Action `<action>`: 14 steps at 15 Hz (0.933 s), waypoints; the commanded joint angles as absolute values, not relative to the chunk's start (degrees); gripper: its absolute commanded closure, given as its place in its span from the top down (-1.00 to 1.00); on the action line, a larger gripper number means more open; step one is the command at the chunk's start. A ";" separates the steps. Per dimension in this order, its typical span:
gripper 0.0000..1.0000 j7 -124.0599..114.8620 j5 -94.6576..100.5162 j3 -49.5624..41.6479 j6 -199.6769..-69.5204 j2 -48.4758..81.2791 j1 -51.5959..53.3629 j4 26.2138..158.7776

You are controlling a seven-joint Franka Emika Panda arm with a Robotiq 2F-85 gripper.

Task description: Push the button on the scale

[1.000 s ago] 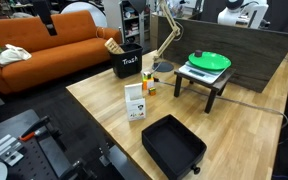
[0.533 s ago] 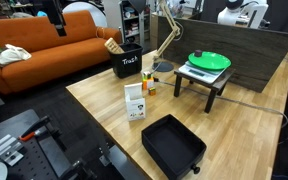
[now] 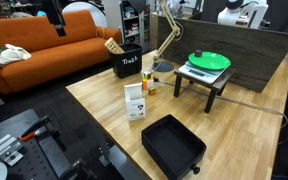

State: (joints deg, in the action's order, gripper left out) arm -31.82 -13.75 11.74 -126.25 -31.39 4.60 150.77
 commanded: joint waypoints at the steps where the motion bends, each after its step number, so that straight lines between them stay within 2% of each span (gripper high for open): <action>1: 1.00 -32.84 -13.22 12.19 -126.47 -31.38 3.56 150.86; 10: 1.00 -49.96 -0.70 10.62 -129.13 -25.25 -10.70 146.11; 14: 1.00 -51.06 0.47 8.39 -129.07 -24.94 -9.42 145.70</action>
